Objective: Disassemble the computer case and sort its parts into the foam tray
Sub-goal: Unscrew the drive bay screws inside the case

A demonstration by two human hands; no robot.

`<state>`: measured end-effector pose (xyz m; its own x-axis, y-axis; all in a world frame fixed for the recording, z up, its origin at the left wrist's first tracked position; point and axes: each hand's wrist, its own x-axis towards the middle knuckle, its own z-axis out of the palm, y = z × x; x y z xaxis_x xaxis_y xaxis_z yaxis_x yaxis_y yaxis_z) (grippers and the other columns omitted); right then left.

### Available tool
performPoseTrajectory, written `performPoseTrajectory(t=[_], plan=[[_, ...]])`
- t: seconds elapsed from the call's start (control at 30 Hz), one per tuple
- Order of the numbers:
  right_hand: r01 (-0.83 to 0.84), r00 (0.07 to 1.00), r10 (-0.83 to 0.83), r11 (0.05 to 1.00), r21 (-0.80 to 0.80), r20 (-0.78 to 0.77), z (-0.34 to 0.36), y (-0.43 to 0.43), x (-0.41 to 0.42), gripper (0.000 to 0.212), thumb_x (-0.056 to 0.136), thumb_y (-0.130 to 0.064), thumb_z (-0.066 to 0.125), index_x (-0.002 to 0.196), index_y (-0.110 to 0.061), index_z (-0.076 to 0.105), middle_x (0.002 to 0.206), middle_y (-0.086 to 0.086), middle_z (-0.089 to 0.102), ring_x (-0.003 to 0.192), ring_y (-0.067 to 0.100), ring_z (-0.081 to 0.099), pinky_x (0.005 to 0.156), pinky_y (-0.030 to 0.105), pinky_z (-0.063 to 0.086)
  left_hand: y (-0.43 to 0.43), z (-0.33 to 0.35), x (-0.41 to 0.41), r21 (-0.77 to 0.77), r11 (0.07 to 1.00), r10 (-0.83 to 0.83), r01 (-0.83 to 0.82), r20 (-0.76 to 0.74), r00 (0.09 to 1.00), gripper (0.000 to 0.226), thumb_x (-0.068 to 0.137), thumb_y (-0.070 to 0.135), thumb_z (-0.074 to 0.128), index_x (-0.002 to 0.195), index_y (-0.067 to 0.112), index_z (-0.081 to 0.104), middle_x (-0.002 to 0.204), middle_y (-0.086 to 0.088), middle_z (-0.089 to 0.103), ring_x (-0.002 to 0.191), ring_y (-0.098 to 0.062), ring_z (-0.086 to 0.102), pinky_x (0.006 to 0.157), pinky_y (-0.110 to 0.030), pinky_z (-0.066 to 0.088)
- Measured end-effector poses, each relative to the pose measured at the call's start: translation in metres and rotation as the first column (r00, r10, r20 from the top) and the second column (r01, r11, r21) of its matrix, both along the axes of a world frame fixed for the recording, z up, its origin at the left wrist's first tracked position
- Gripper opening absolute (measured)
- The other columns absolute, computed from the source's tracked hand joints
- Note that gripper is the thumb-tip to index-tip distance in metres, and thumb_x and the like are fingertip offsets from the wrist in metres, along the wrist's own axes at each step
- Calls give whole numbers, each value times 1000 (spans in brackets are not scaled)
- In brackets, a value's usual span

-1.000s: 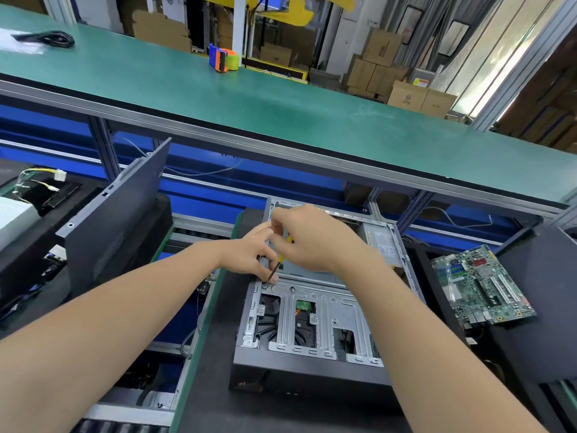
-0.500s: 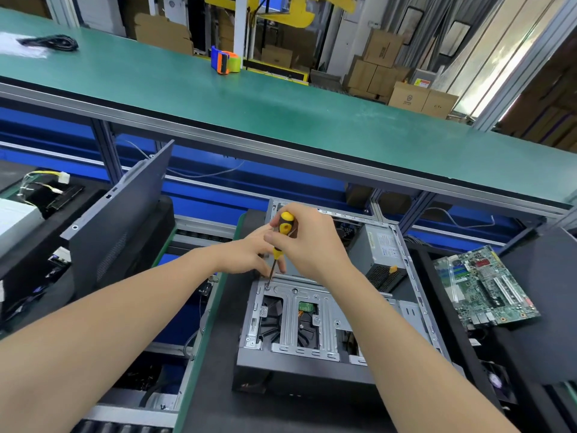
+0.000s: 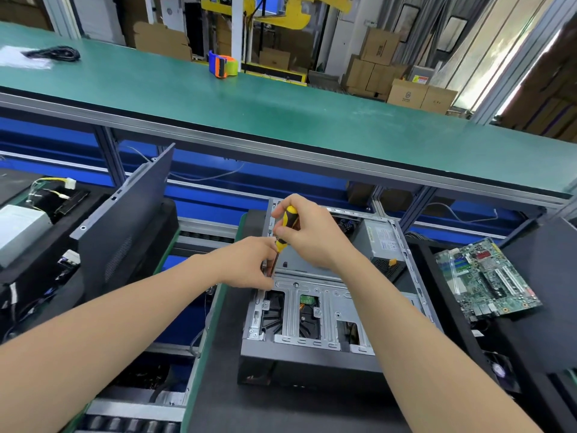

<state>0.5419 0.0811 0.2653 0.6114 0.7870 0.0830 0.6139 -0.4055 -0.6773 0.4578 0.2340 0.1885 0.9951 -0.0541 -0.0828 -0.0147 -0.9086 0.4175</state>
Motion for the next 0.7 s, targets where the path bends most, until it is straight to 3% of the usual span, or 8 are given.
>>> performPoseTrajectory(t=[0.13,0.23,0.3,0.43,0.6,0.7], plan=[[7,1000,-7,1000,-11,9,-1,-1,2,18,101,-16,67,116,-23,61,102,3,73,95,22,70,83,36,58,-11,1,5,60,996,72,-69,-44,996,27,78,30,73,88,8,62,94,-3,55,80,-25,63,71,-44,58],[12,1000,-12,1000,1,11,-2,-4,5,17,101,-16,67,115,-24,61,100,1,73,91,15,69,80,29,56,-11,2,7,141,990,15,-4,-79,997,28,85,32,69,96,9,60,107,-5,54,87,-27,62,80,-46,57],[19,1000,-20,1000,17,10,-2,-6,6,17,102,-16,67,115,-24,61,98,-1,73,88,10,69,76,22,54,-11,1,8,188,982,-4,22,-95,995,23,88,32,67,94,13,56,111,-6,52,87,-26,61,82,-45,56],[22,1000,-23,999,30,9,-1,-9,6,17,101,-16,67,115,-23,61,99,1,73,91,15,70,81,30,57,-12,-1,11,224,974,-2,28,-115,993,30,89,28,67,80,22,39,100,-9,50,69,-21,48,68,-41,52],[60,998,-63,993,98,29,4,-13,8,16,101,-18,65,115,-25,60,95,-1,71,79,9,67,70,28,56,-8,2,15,225,974,6,18,-107,994,24,94,29,65,98,10,53,101,-2,45,73,-16,47,72,-37,50],[99,994,-106,985,138,37,9,-15,12,16,102,-19,65,114,-27,59,94,0,69,81,15,65,69,30,53,-8,7,15,200,980,38,-26,-56,998,15,96,25,61,99,10,59,109,-4,46,83,-21,56,81,-38,52]])
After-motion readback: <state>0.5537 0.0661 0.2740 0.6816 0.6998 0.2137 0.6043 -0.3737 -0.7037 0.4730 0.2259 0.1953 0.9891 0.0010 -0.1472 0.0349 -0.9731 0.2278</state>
